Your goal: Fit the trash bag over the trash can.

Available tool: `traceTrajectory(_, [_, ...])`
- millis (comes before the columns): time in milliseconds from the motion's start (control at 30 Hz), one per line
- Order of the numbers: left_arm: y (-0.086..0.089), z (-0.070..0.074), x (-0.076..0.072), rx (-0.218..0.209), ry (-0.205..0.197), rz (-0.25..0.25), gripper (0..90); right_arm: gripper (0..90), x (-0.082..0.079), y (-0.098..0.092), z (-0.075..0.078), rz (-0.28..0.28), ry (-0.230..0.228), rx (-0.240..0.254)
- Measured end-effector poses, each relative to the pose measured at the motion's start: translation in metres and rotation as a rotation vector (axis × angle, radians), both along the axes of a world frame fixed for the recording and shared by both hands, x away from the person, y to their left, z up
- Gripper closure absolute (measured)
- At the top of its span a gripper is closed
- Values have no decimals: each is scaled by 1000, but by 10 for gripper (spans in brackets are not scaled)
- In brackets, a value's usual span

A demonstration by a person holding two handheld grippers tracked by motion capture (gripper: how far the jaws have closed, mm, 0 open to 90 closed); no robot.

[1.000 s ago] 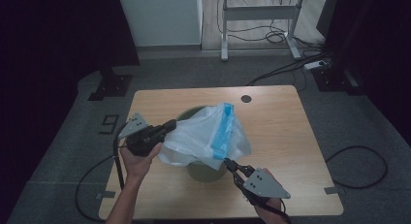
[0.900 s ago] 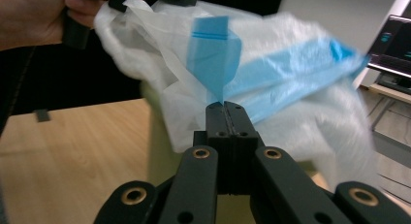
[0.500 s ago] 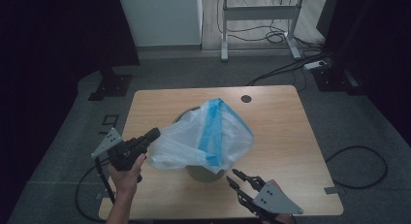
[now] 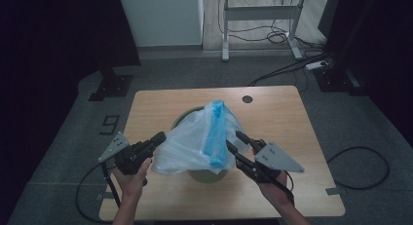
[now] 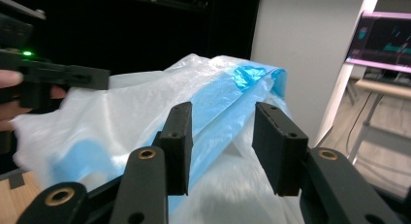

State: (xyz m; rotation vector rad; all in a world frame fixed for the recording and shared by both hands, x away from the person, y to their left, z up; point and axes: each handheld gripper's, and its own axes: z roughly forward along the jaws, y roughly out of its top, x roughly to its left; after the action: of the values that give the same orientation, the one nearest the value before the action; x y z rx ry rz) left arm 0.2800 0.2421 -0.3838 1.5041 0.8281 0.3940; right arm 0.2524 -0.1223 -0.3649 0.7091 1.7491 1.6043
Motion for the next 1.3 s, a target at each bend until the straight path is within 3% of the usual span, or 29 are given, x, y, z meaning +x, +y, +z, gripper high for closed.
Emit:
traceTrajectory(267, [1,-2,-1,-24,-3,-3,898,523,28,13,-9,12,134,3])
traceTrajectory(633, [0,-4,-1,-31,1,-3,899,521,33,15,-20,32,213,-2])
traceTrajectory(800, [1,-5,0,-35,4,0,898,622,33,18,-23,39,222,-11])
traceTrajectory(867, [3,-6,0,-42,3,3,898,653,35,19,-23,22,247,-14])
traceTrajectory(1000, [5,-6,-2,-52,1,6,898,802,38,17,-26,23,275,1])
traceTrajectory(1100, [6,-7,-2,-58,1,8,898,842,40,15,-28,39,281,11])
traceTrajectory(1167, [7,-7,-2,-59,0,9,898,824,41,14,-29,42,292,23])
traceTrajectory(1300, [7,-8,-2,-66,1,7,898,676,41,13,-29,44,286,38])
